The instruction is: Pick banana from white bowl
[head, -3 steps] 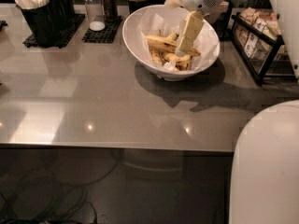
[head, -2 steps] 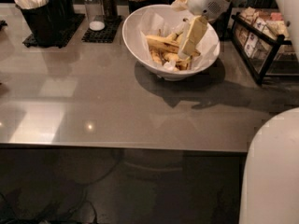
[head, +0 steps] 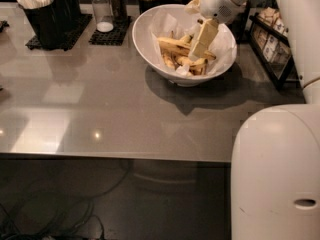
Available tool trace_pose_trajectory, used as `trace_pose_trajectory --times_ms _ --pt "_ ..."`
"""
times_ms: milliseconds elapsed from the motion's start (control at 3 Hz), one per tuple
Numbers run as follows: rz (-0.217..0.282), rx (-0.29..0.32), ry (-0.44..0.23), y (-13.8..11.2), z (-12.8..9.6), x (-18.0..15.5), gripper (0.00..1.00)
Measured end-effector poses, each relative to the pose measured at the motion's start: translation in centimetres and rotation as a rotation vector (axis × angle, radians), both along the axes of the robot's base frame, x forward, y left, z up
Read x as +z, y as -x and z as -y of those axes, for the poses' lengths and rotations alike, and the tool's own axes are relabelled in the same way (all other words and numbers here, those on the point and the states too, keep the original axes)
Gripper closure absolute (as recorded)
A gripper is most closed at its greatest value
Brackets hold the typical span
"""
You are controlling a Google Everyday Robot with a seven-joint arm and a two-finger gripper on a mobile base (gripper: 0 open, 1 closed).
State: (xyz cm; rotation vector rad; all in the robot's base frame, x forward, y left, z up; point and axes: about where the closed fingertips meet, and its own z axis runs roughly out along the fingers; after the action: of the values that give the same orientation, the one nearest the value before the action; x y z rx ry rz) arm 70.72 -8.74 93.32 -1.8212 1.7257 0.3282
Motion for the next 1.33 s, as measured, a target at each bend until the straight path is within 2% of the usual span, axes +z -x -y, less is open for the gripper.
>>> trace_pose_trajectory --times_ms 333,1000,1333 --pt "-0.003 -0.021 0.001 -2.04 -0.36 -1.11 0.00" --pt "0.008 -0.027 -0.006 -2.64 -0.59 -1.16 0.33" --pt "0.010 -0.028 -0.010 -2.93 -0.90 -1.37 0.30"
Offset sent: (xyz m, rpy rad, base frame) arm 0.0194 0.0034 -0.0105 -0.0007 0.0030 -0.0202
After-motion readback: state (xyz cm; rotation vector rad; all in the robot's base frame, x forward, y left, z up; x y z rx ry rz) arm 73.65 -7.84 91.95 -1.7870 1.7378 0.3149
